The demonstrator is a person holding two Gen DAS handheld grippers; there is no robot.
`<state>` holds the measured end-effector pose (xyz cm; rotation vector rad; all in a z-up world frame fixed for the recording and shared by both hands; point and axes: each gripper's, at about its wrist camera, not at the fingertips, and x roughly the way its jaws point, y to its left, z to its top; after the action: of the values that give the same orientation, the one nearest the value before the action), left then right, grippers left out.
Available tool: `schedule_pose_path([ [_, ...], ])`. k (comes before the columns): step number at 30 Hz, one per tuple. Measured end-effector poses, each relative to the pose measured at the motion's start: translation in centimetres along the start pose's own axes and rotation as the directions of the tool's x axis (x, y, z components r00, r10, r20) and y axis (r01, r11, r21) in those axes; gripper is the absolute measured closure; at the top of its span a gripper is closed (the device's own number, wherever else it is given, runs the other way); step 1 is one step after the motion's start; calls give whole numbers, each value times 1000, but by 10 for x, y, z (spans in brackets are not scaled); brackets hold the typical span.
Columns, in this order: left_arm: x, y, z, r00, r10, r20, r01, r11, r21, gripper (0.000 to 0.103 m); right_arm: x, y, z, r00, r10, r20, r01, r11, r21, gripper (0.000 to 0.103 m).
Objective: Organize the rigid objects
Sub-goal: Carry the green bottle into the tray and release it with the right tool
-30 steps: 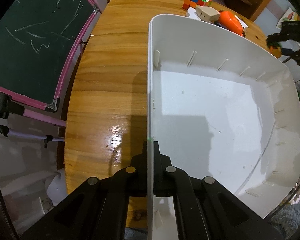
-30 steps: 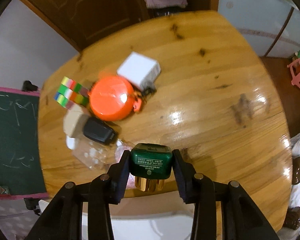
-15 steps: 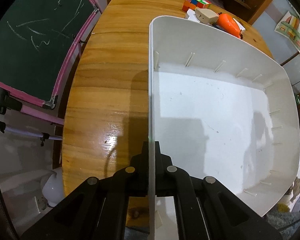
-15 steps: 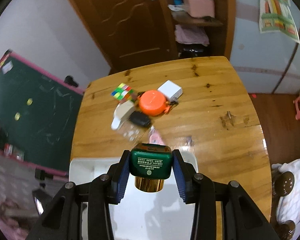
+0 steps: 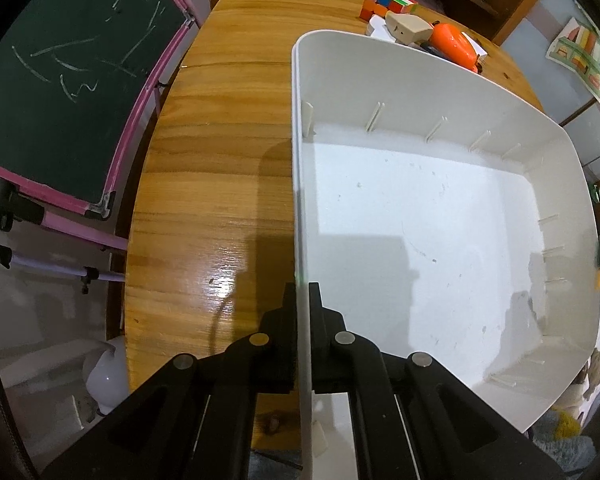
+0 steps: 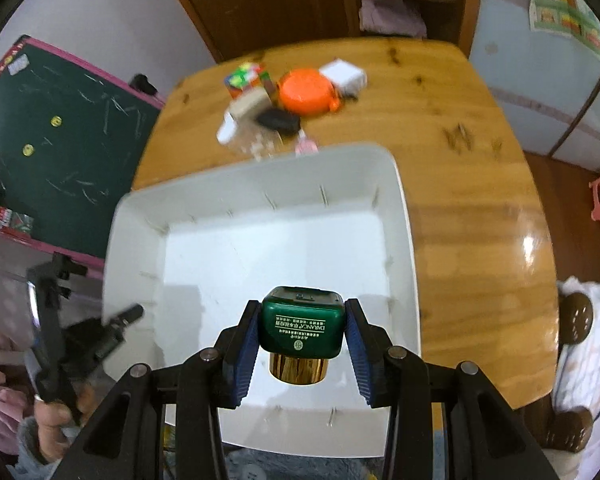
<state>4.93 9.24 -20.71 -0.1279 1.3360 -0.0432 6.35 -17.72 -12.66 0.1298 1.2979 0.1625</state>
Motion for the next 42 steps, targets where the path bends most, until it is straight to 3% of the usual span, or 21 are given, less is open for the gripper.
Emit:
schedule_pose_path([
  [10, 0, -1, 1, 1000, 3, -2, -3, 1000, 27, 99, 66, -4, -17, 990, -98, -99, 98, 995, -7, 62],
  [16, 1, -1, 3, 1000, -3, -13, 4, 999, 33, 99, 80, -1, -20, 986, -129, -109, 127, 992, -18, 61],
  [25, 5, -2, 6, 999, 6, -40, -5, 999, 31, 99, 95, -5, -23, 981, -95, -169, 97, 995, 6, 59],
  [32, 7, -1, 4, 999, 9, -47, -8, 1000, 28, 99, 72, -4, -20, 993, -78, -87, 79, 997, 15, 58],
  [35, 7, -1, 5, 999, 13, -49, -11, 999, 30, 99, 59, -1, -20, 998, -56, -39, 56, 998, 12, 50],
  [38, 8, -1, 5, 999, 14, -50, -13, 1000, 27, 99, 43, 4, -19, 998, -66, 19, 66, 998, 6, 35],
  [42, 7, -2, 4, 999, 19, -50, -17, 999, 29, 99, 27, 5, -20, 994, -72, 77, 72, 997, 5, 34],
])
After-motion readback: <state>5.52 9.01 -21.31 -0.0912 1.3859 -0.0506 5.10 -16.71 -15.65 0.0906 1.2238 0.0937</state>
